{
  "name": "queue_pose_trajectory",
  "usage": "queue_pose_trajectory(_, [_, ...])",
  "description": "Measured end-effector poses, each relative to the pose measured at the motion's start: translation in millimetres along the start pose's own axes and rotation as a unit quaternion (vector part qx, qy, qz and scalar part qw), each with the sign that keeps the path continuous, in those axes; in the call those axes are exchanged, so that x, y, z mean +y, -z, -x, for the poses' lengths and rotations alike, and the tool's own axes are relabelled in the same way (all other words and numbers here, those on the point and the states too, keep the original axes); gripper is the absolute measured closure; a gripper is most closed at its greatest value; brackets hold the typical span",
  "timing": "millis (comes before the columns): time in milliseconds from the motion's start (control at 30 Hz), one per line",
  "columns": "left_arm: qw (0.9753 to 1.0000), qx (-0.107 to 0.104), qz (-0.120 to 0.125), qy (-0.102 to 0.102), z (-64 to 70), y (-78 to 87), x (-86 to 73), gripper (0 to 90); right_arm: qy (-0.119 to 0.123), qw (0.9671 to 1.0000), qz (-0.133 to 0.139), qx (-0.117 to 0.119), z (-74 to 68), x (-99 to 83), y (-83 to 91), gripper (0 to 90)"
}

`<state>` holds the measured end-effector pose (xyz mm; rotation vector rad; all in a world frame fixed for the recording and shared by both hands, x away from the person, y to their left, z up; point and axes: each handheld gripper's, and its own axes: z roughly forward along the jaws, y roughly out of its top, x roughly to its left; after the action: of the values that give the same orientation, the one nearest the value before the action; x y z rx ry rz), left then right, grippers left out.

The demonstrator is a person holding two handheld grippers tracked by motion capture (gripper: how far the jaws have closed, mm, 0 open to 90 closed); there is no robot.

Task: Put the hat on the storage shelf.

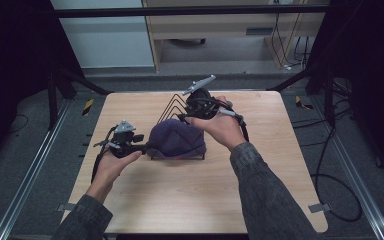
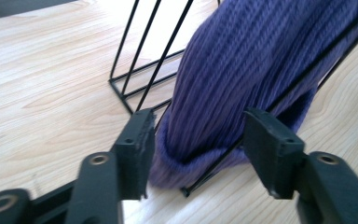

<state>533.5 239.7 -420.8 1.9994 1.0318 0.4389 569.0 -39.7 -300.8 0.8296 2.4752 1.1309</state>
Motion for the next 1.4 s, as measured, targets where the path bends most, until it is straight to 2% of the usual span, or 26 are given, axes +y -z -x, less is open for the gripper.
queue_pose_trajectory(67, [0.9998, 0.019, 0.001, 0.003, 1.2, 4.6, -7.5, 29.9, -0.002, 1.0, 0.007, -0.004, -2.8, -2.1, 3.2, 55.5])
queue_pose_trajectory(100, [0.9997, 0.022, -0.002, 0.009, 3.4, 7.3, -15.8, 25.1, -0.002, 0.9999, 0.011, -0.004, -3.7, -3.2, 4.8, 53.1])
queue_pose_trajectory(133, [0.9997, 0.022, -0.002, 0.009, 3.4, 7.3, -15.8, 18.6, -0.002, 0.9999, 0.011, -0.004, -3.7, -3.2, 4.8, 53.1])
queue_pose_trajectory(167, [0.9997, 0.021, 0.002, 0.01, 6.3, 8.9, -26.4, 16.0, -0.007, 0.9998, 0.013, -0.013, -5.0, -5.3, 9.0, 46.4])
queue_pose_trajectory(200, [0.9997, 0.023, 0.001, 0.011, 7.2, 9.0, -31.4, 13.6, -0.008, 0.9997, 0.015, -0.017, -5.2, -6.2, 11.5, 43.9])
queue_pose_trajectory(300, [0.9993, 0.036, -0.01, 0.009, 7.5, 7.8, -48.4, 10.0, -0.014, 0.9994, 0.026, -0.019, -7.5, -9.7, 19.3, 38.2])
queue_pose_trajectory(333, [0.9993, 0.036, -0.01, 0.009, 7.5, 7.8, -48.4, 9.0, -0.015, 0.9992, 0.029, -0.022, -8.6, -11.1, 21.6, 34.9])
queue_pose_trajectory(367, [0.9986, 0.044, -0.008, 0.027, 3.7, 8.3, -53.5, 8.5, -0.015, 0.9988, 0.035, -0.03, -9.6, -12.7, 24.1, 31.5])
queue_pose_trajectory(500, [0.9951, 0.093, -0.01, 0.032, -6.8, 14.2, -60.0, 8.0, -0.019, 0.9975, 0.053, -0.041, -12.4, -16.2, 31.1, 23.3])
queue_pose_trajectory(600, [0.9942, 0.093, -0.018, 0.05, -17.7, 18.5, -66.6, 7.0, -0.022, 0.9966, 0.061, -0.05, -12.0, -18.0, 35.7, 17.3])
queue_pose_trajectory(767, [0.9931, 0.098, -0.024, 0.059, -27.9, 19.9, -72.0, 5.7, -0.034, 0.9935, 0.083, -0.07, -2.9, -23.7, 48.4, 12.2])
queue_pose_trajectory(867, [0.9932, 0.096, -0.034, 0.056, -29.3, 18.3, -73.4, 5.0, -0.048, 0.9911, 0.094, -0.08, 7.2, -33.2, 56.6, 9.0])
queue_pose_trajectory(1000, [0.993, 0.097, -0.046, 0.049, -27.8, 13.6, -74.7, 3.1, -0.065, 0.9902, 0.095, -0.08, 19.4, -48.5, 59.3, 7.8])
queue_pose_trajectory(1100, [0.9925, 0.104, -0.058, 0.027, -23.7, 10.2, -73.2, 3.1, -0.08, 0.9884, 0.101, -0.08, 25.2, -61.1, 62.2, 8.2])
queue_pose_trajectory(1367, [0.9916, 0.104, -0.071, 0.03, -25.5, 8.0, -76.7, 3.5, -0.1, 0.9858, 0.091, -0.099, 41.1, -90.9, 71.2, 11.7])
queue_pose_trajectory(1400, [0.9909, 0.105, -0.077, 0.034, -26.2, 7.4, -78.0, 3.6, -0.104, 0.9851, 0.089, -0.104, 44.0, -96.0, 72.5, 11.9])
